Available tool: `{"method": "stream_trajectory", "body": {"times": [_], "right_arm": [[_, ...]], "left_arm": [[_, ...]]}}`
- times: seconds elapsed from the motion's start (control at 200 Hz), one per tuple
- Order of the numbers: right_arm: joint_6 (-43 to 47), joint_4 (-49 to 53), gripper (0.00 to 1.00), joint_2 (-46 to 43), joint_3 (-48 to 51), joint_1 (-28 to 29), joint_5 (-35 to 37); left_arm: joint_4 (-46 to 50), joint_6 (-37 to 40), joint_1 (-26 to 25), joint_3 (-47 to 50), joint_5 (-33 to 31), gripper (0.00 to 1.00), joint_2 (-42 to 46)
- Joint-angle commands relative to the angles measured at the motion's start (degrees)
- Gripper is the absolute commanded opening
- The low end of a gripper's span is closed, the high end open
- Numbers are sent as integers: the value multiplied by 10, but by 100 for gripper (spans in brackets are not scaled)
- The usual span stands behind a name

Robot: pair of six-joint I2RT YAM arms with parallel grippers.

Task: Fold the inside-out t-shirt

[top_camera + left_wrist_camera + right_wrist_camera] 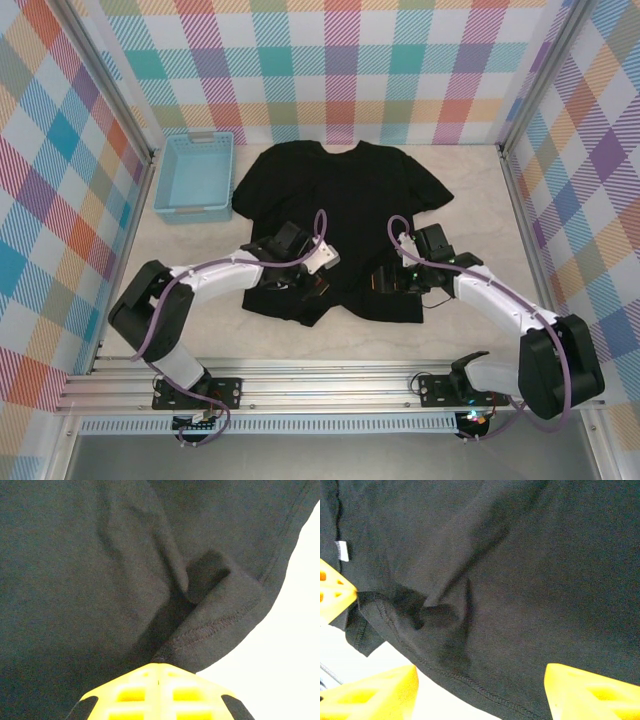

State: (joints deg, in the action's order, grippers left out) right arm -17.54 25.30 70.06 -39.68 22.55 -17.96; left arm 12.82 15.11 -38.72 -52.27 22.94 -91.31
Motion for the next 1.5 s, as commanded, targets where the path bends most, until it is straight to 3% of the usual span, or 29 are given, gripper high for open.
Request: {"method": "stream_trajectory", "body": {"times": [0.0,0.155,0.345,0.545,0.695,1.055,1.115,1.22,1.275,1.41,1.495], "right_arm": [[20,-49,66,-34,10,10,-51],[34,-100,66,-43,22,56,-45],[52,-140,68,-12,17,113,16],[62,-197,69,48,5,142,45],[57,-221,64,93,-21,150,49],[53,-243,37,156,-52,150,34],[52,-248,27,164,-55,150,35],[41,-255,0,162,-58,150,39],[34,-260,0,156,-59,150,39],[19,-251,0,150,-74,150,25],[7,-234,0,152,-87,149,22]], "left_arm": [[-79,-47,14,30,8,0,60],[-90,-59,24,43,-15,0,81],[-112,-82,39,48,-11,0,92],[-112,-88,47,47,-12,0,98],[-112,-89,47,48,-10,0,100],[-116,-93,47,50,-7,0,108],[-119,-96,47,53,-7,0,108],[-123,-95,47,56,-6,0,100],[-122,-91,47,56,0,0,89],[-130,-86,46,52,25,29,68],[-145,-88,44,54,31,41,65]]}}
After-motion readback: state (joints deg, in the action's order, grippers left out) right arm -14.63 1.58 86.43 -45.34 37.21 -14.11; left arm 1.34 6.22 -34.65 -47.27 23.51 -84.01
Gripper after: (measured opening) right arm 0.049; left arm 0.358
